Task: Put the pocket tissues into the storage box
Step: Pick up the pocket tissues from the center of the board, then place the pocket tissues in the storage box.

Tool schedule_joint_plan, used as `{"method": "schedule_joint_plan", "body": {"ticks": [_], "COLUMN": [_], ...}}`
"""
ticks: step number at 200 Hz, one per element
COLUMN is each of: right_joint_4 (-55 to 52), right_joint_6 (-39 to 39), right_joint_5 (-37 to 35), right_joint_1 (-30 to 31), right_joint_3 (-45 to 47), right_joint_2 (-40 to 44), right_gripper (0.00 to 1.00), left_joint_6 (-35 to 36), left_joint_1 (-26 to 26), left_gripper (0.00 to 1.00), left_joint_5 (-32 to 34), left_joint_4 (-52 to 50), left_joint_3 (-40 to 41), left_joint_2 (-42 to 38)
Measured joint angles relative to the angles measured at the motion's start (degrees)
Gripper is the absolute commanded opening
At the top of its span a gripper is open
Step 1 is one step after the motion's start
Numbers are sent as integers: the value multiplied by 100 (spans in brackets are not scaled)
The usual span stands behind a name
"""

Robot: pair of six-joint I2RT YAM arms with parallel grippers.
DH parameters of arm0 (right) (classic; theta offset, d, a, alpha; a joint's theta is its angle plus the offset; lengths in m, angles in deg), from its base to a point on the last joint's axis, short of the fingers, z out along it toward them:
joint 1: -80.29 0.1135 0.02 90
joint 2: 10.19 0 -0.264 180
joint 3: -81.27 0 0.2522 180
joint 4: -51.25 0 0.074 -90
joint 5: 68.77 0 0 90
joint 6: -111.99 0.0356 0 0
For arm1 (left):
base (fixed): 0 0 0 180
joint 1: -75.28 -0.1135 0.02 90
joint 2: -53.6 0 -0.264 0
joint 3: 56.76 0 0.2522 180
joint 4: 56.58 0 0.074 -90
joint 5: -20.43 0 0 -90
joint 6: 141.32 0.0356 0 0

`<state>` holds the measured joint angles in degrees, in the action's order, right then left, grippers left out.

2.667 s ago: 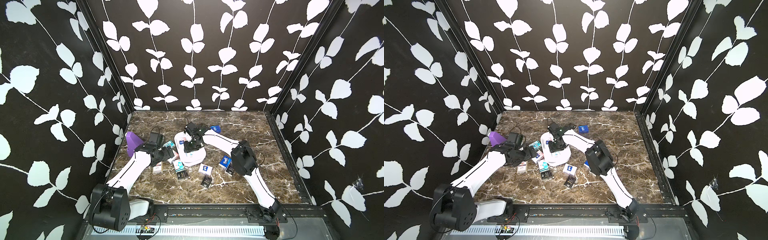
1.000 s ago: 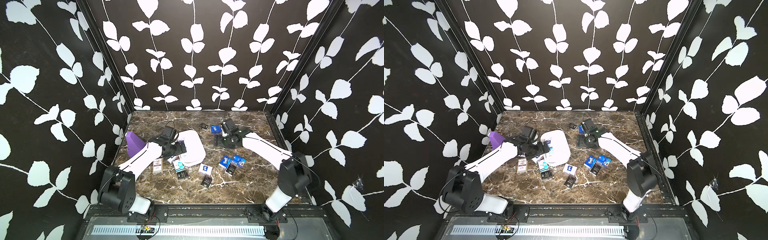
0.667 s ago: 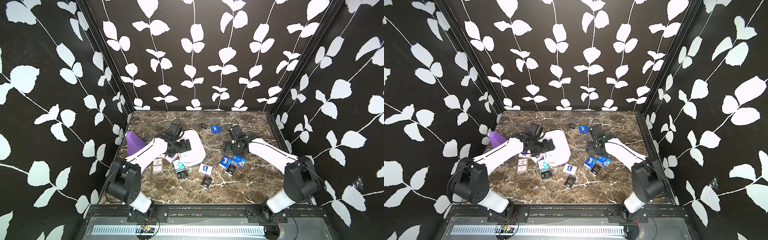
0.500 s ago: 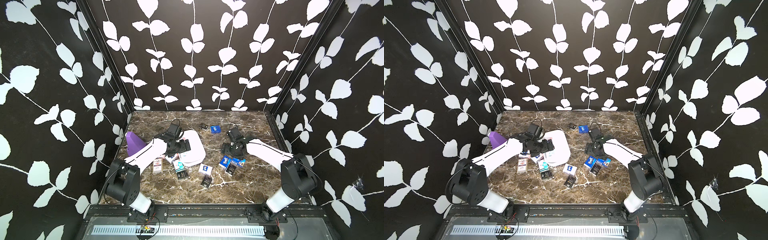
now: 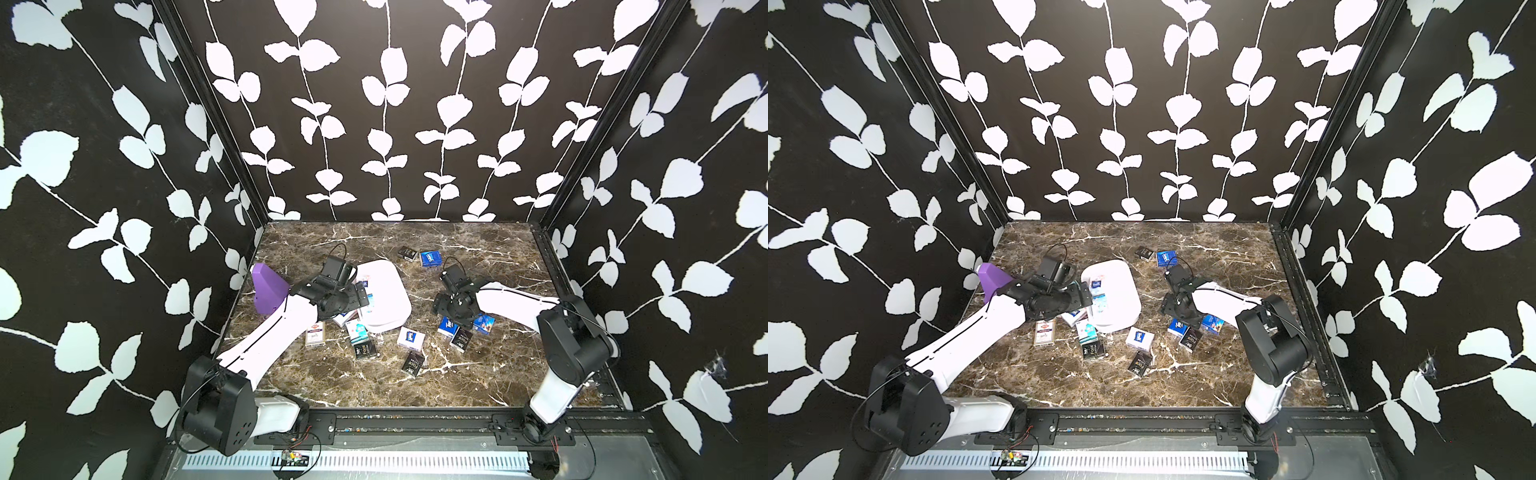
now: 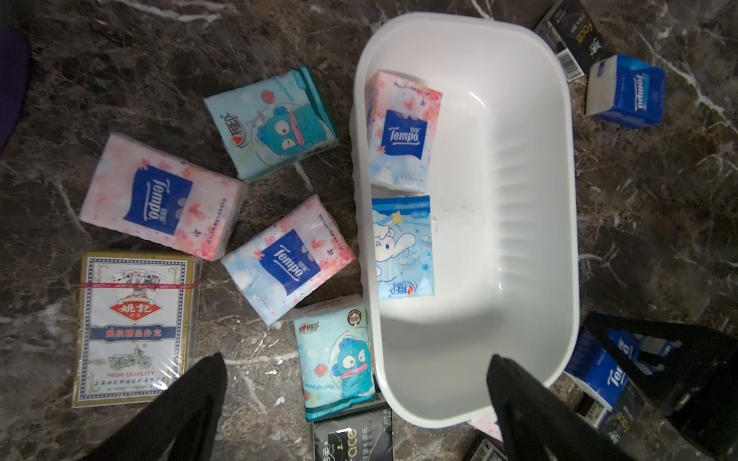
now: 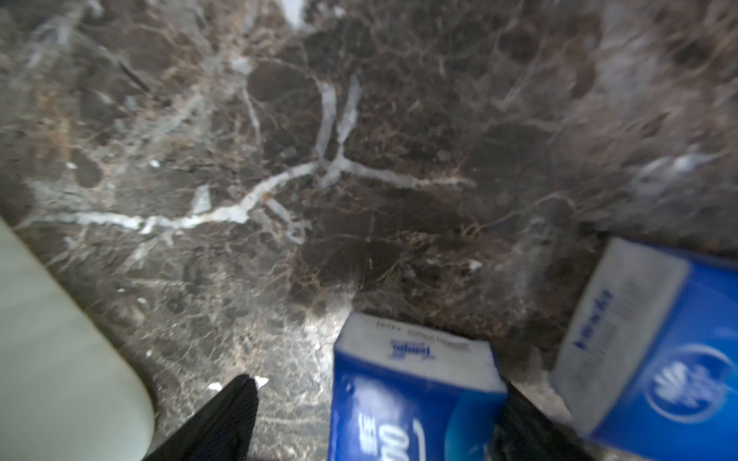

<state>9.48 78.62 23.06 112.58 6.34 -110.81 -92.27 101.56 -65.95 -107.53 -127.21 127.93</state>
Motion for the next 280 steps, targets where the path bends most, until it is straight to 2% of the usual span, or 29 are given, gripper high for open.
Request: {"method": "schedule_joint_plan", "body": {"ticks": [34, 51, 81, 103, 147, 181, 224, 280], "right_joint_4": [57, 57, 63, 63, 7, -197, -584, -669], "right_joint_6": [79, 83, 26, -50, -385, -905, -1631, -2199], "right_joint_5": [-33, -76, -151, -199, -387, -402, -105, 380], "right_joint_1": [35, 39, 57, 72, 72, 72, 131, 400], "right_joint_3": [4, 15, 20, 20, 15, -186, -1338, -3053], "right_joint_2": [-15, -15, -39, -52, 59, 275, 146, -774], "right_gripper": [82, 75, 56, 48, 45, 44, 44, 44], "left_joint_6": [-22, -22, -20, -15, 42, 42, 48, 39], "left_joint_1": [0, 0, 0, 0, -105, -498, -682, -682], "left_gripper": [99, 99, 99, 99, 99, 99, 99, 99], "left_joint_5": [144, 170, 197, 223, 243, 46, -149, -271], "left_joint_4": [-35, -72, -85, -94, -94, 28, 184, 160], "left_joint_3": [46, 59, 59, 61, 116, 254, 422, 968], "left_joint_2": [-33, -33, -33, -33, -33, -4, 72, -140]}}
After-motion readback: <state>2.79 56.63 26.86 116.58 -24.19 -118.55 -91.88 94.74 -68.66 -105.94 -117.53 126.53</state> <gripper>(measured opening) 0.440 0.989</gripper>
